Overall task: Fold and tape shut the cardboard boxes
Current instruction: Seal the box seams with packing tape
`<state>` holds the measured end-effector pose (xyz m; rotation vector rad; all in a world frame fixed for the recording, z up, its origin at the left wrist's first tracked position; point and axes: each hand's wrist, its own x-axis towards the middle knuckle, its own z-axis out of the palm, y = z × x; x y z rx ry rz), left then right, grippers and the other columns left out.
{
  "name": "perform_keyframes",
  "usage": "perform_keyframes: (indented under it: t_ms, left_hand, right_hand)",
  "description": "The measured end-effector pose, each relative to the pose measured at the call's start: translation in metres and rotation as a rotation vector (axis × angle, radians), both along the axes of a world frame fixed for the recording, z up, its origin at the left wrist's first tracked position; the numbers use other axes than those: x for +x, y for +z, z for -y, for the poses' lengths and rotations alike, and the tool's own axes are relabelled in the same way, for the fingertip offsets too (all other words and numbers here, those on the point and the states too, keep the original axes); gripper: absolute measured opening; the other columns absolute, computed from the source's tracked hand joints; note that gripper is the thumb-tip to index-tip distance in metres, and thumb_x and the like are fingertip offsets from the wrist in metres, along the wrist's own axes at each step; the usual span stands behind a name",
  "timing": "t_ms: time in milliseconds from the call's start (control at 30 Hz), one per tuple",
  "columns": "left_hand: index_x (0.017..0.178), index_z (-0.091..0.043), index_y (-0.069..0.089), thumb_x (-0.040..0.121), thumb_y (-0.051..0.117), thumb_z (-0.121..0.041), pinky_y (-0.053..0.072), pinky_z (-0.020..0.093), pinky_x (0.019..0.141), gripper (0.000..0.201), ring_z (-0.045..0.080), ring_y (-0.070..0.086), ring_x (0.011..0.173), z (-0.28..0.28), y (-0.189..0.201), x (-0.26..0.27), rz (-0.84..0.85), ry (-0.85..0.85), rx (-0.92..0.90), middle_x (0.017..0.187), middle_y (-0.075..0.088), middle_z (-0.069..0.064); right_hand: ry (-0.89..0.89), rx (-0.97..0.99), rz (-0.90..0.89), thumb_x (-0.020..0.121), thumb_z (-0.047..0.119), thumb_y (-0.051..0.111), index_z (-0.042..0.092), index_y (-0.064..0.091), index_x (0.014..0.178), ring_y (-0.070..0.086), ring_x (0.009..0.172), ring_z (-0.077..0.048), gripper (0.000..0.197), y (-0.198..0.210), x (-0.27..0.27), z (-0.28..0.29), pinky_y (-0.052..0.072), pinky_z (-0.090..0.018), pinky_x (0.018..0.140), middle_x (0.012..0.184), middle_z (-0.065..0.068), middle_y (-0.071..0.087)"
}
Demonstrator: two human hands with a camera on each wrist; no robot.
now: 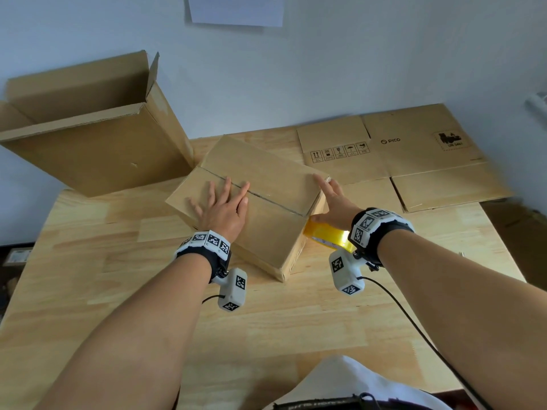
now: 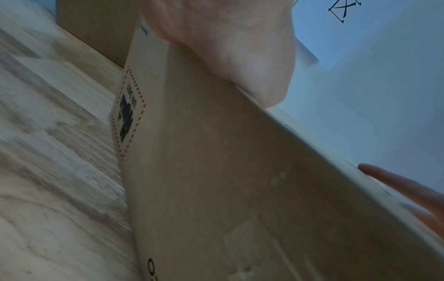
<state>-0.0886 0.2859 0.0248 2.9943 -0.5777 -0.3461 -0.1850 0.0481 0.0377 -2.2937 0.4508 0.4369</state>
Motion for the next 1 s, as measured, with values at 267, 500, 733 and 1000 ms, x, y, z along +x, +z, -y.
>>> perform_keyframes:
  t_ms: [267, 500, 733, 1000]
  left_hand:
    - [0.149, -0.046, 0.003, 0.101, 0.008, -0.046, -0.008, 0.063, 0.111, 0.048, 0.016, -0.011, 0.147, 0.001, 0.004, -0.001, 0.017, -0.079, -0.033, 0.158, -0.009, -0.018]
    - [0.149, -0.042, -0.002, 0.099, 0.008, -0.053, -0.012, 0.049, 0.116, 0.053, 0.014, -0.017, 0.145, -0.006, 0.004, 0.0, -0.05, -0.348, 0.02, 0.158, -0.014, -0.01]
    - [0.149, -0.041, -0.002, 0.097, 0.007, -0.056, -0.016, 0.043, 0.115, 0.054, 0.006, -0.023, 0.14, -0.006, 0.007, -0.014, -0.085, -0.619, 0.04, 0.152, -0.02, -0.02]
    - [0.147, -0.047, -0.004, 0.098, 0.011, -0.057, -0.014, 0.044, 0.116, 0.052, 0.0, -0.02, 0.141, -0.019, 0.014, 0.0, -0.13, -0.684, 0.112, 0.153, -0.017, -0.025]
  right_hand:
    - [0.009, -0.011, -0.011, 0.086, 0.02, 0.067, 0.036, -0.006, 0.15, 0.023, 0.141, -0.034, 0.099, 0.001, 0.0, -0.001, 0.026, -0.041, 0.111, 0.157, -0.009, -0.017]
    - [-0.012, -0.007, -0.011, 0.086, 0.021, 0.067, 0.037, -0.007, 0.149, 0.024, 0.141, -0.035, 0.098, -0.001, -0.007, -0.006, 0.028, -0.042, 0.111, 0.157, -0.008, -0.018]
    - [-0.045, 0.007, -0.029, 0.085, 0.021, 0.068, 0.037, -0.007, 0.149, 0.021, 0.142, -0.036, 0.1, 0.001, -0.015, -0.016, 0.027, -0.045, 0.112, 0.157, -0.008, -0.018]
    - [-0.155, 0.013, -0.03, 0.085, 0.022, 0.068, 0.037, -0.006, 0.149, 0.029, 0.138, -0.037, 0.099, -0.002, -0.029, -0.042, 0.032, -0.044, 0.11, 0.157, -0.009, -0.017]
